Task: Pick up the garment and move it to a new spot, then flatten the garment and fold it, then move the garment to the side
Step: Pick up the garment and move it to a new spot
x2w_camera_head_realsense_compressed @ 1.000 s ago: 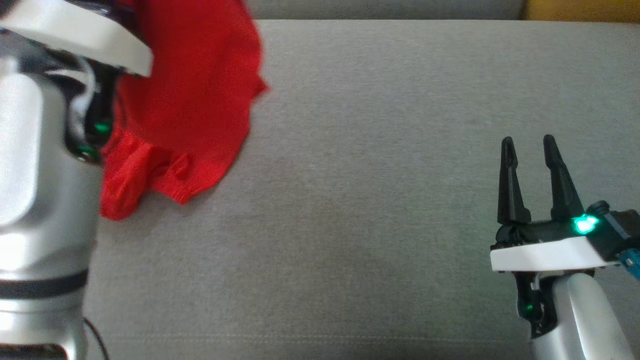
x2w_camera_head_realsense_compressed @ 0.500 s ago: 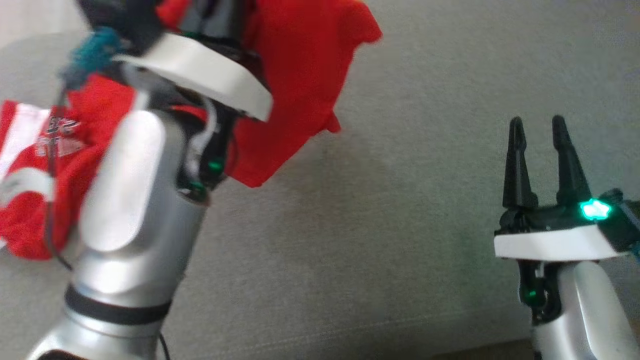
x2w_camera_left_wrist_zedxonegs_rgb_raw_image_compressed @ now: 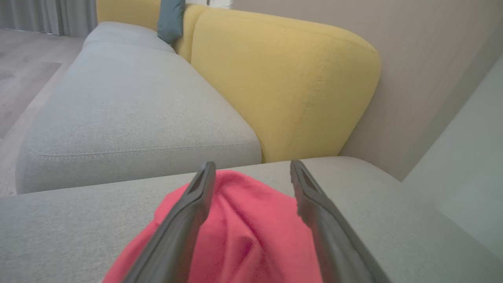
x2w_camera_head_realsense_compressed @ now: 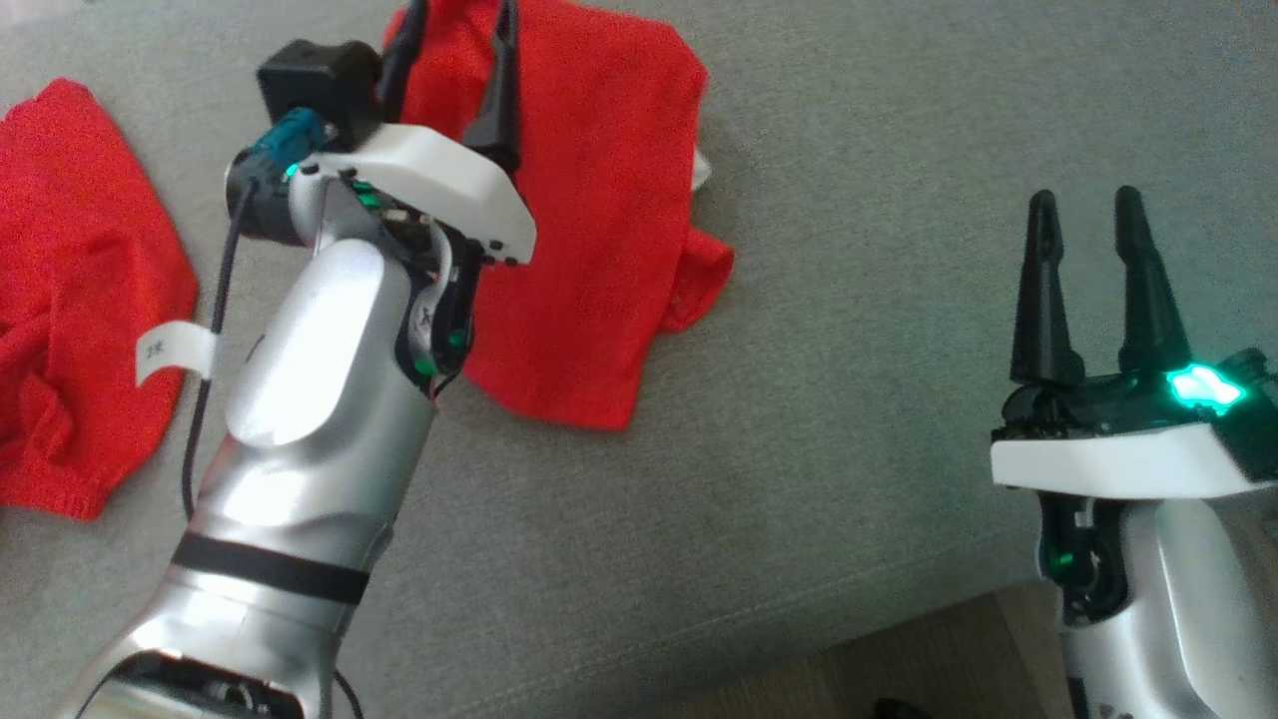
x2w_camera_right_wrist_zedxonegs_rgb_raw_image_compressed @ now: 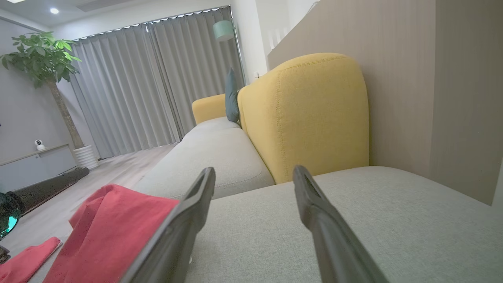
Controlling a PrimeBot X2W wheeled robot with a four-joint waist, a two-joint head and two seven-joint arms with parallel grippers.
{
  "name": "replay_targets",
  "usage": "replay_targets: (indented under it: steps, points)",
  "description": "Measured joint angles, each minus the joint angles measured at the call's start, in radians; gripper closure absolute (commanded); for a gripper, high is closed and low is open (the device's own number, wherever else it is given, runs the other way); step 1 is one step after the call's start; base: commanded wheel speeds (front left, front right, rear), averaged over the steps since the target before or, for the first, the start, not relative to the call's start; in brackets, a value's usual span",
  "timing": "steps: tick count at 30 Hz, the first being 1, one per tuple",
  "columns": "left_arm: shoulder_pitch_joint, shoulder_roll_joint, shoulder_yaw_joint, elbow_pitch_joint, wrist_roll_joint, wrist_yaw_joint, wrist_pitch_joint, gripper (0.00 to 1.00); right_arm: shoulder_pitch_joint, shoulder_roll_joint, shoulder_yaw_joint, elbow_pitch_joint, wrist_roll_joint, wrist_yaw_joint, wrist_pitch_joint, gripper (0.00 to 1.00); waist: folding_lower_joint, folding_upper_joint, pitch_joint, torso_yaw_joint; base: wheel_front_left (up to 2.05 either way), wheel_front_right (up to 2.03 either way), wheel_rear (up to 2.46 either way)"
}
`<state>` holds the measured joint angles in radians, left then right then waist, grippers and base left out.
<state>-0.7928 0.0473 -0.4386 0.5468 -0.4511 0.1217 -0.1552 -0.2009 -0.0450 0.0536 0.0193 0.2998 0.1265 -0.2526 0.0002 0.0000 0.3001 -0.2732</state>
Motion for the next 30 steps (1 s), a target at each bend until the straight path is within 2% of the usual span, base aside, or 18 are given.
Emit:
replay_targets:
  steps: [6, 10, 16, 19, 25, 30]
  points:
    - [-0.008, -0.002, 0.020, 0.029, -0.021, -0.034, -0.077, 0.00, 0.000, 0.000, -0.011, -0.001, -0.040, 0.000, -0.003, 0.00, -0.0001, 0.0000, -0.009, 0.062, 0.00, 0.00, 0.00]
    - [0.042, 0.013, 0.032, -0.012, -0.016, -0.051, -0.094, 0.00, 0.004, 0.000, -0.023, 0.006, -0.077, 0.000, -0.003, 0.00, -0.0001, 0.0000, -0.031, 0.126, 0.00, 0.00, 0.00]
    - [0.242, 0.066, 0.035, -0.147, 0.037, -0.053, -0.095, 0.00, 0.017, 0.000, -0.022, 0.034, -0.112, 0.000, -0.003, 0.00, -0.0002, 0.0000, -0.080, 0.225, 0.00, 0.00, 0.00]
    - [0.316, 0.075, 0.037, -0.202, 0.053, -0.053, -0.095, 0.00, 0.034, 0.000, -0.022, 0.043, -0.120, 0.000, -0.003, 0.00, -0.0002, 0.0000, -0.100, 0.255, 0.00, 0.00, 0.00]
    - [0.531, 0.068, 0.072, -0.341, 0.084, -0.053, -0.099, 0.00, 0.100, 0.000, -0.019, 0.072, -0.137, 0.000, -0.003, 0.00, -0.0002, 0.0000, -0.165, 0.323, 0.00, 0.00, 0.00]
    - [0.658, 0.043, 0.110, -0.402, 0.124, -0.069, -0.100, 0.00, 0.140, 0.000, -0.018, 0.077, -0.142, 0.000, -0.003, 0.00, -0.0002, 0.0000, -0.203, 0.351, 0.00, 0.00, 0.00]
